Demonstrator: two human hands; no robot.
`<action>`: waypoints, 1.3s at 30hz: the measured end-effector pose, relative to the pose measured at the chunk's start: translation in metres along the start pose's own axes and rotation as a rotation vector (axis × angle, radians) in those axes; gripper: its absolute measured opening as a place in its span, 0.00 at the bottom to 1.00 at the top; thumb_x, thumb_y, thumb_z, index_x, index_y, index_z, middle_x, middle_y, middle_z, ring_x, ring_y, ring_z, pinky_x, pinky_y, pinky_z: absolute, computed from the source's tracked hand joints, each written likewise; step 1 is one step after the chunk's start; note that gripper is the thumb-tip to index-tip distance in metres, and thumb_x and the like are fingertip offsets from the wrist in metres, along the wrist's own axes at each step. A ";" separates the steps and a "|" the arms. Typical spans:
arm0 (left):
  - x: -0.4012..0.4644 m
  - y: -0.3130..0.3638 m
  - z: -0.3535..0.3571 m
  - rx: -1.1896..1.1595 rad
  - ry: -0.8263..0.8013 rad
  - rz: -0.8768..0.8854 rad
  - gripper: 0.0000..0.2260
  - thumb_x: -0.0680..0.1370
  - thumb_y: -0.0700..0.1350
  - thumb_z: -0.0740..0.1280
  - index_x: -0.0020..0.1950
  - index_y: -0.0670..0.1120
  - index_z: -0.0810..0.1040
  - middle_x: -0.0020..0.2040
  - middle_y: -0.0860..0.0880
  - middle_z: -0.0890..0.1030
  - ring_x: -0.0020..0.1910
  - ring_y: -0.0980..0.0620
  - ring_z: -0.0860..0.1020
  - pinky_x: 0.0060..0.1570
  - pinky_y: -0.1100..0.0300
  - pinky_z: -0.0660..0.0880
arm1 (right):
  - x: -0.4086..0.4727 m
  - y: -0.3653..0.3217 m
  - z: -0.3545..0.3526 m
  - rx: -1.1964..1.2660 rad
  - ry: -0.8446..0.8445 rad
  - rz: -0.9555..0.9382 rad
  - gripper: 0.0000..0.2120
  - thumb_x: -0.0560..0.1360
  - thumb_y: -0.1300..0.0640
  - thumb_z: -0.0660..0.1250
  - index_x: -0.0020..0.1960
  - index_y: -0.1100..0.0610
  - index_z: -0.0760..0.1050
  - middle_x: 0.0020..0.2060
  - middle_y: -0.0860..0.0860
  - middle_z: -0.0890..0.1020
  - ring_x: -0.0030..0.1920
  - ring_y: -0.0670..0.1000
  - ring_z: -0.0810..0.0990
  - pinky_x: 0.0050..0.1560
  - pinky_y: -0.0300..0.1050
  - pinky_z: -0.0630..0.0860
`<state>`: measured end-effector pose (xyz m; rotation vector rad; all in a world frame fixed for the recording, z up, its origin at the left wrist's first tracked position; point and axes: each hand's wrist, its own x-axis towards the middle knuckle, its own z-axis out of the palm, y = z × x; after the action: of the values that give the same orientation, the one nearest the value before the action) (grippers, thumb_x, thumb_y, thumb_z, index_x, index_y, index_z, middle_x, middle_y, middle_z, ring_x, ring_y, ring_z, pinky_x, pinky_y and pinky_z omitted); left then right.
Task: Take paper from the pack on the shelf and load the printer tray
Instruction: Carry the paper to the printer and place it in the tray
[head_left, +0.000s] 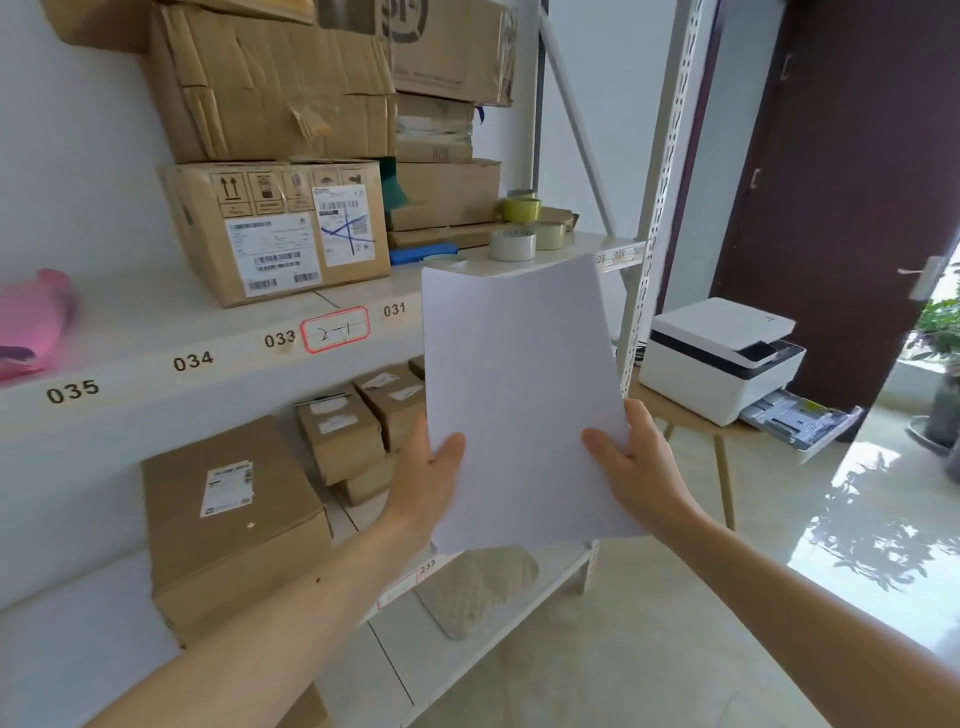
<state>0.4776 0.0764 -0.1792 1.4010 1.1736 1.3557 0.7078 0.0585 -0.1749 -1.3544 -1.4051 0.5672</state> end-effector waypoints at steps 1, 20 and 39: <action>0.005 -0.001 0.012 0.004 -0.016 0.000 0.14 0.80 0.40 0.61 0.55 0.60 0.74 0.50 0.60 0.84 0.48 0.61 0.82 0.41 0.66 0.78 | 0.006 0.006 -0.010 -0.001 0.005 0.011 0.07 0.76 0.55 0.65 0.53 0.51 0.69 0.43 0.45 0.79 0.43 0.48 0.80 0.41 0.50 0.79; 0.162 -0.046 0.220 -0.045 -0.302 -0.092 0.15 0.79 0.44 0.63 0.47 0.68 0.76 0.47 0.62 0.84 0.45 0.60 0.83 0.40 0.64 0.79 | 0.130 0.135 -0.136 0.017 0.220 0.199 0.09 0.74 0.54 0.67 0.52 0.46 0.71 0.50 0.53 0.81 0.47 0.55 0.82 0.45 0.55 0.81; 0.307 -0.085 0.436 -0.045 -0.428 -0.166 0.11 0.79 0.41 0.63 0.60 0.50 0.71 0.55 0.49 0.81 0.51 0.48 0.81 0.49 0.51 0.80 | 0.270 0.253 -0.260 -0.033 0.345 0.364 0.11 0.76 0.58 0.66 0.58 0.53 0.73 0.51 0.53 0.82 0.49 0.56 0.82 0.52 0.58 0.79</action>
<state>0.8999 0.4104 -0.2247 1.4371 0.9426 0.9028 1.0969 0.2855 -0.2158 -1.6602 -0.8991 0.5148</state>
